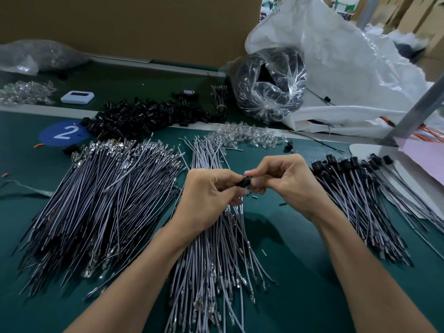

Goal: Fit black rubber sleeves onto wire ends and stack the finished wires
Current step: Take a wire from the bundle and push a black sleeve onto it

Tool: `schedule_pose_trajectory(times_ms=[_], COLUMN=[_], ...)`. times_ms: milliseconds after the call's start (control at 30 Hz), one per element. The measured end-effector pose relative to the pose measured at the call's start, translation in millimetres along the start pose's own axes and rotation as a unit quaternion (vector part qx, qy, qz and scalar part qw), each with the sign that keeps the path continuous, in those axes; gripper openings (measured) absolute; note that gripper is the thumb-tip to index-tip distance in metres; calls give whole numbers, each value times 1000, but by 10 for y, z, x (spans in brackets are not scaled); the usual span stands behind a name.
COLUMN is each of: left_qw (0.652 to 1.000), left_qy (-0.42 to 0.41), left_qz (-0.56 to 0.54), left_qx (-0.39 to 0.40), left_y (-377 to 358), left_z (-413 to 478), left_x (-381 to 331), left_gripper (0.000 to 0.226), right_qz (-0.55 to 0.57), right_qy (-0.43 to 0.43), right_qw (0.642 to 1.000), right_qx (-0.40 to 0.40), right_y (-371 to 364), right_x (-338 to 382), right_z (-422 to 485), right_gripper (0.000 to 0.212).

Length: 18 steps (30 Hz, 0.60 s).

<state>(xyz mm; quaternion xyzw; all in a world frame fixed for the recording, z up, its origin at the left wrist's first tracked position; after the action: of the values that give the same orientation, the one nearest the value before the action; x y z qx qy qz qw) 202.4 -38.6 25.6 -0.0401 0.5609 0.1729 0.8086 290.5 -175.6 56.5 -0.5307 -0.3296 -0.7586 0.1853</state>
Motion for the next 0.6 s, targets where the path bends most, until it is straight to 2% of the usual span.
schedule_pose_trajectory(times_ms=[100, 167, 233, 267, 333, 400, 500, 600], left_qw=[999, 992, 979, 971, 957, 953, 951, 941], left_qy=[5, 30, 66, 80, 92, 94, 106, 121], left_qz=[-51, -119, -190, -218, -258, -268, -270, -299], left_qx=[2, -10, -43, -62, -91, -105, -111, -105], left_y=[35, 54, 69, 73, 84, 99, 118, 159], left_z=[17, 33, 59, 71, 88, 102, 109, 81], left_x=[-27, -50, -49, -40, -24, -16, -29, -46], left_gripper=[26, 19, 20, 24, 30, 32, 34, 49], right_qz=[19, 45, 45, 16, -38, -53, -1, 72], right_qy=[16, 23, 27, 27, -2, -68, -123, -132], right_qw=[1000, 998, 998, 999, 999, 996, 989, 985], right_qx=[-6, 26, 34, 11, -20, 17, 86, 85], right_y=[-3, -16, -47, -70, -171, -352, -630, -646], right_x=[12, 44, 56, 49, 40, 29, 63, 191], right_z=[-3, -25, -51, -56, -59, -87, -174, -279], right_gripper=[32, 29, 42, 45, 44, 41, 12, 16])
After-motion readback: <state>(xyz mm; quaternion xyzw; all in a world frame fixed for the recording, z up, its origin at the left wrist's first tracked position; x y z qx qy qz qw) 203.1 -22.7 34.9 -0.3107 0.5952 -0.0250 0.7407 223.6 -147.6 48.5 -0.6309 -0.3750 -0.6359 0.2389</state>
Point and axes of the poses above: each hand's wrist, its own z-axis towards the middle knuckle, its own y-axis out of the back of the hand, x = y × z, the point moved 3 cm from there along z, towards the middle knuckle, and after that the axes turned 2 degrees about -z, right-handed, at the moved point
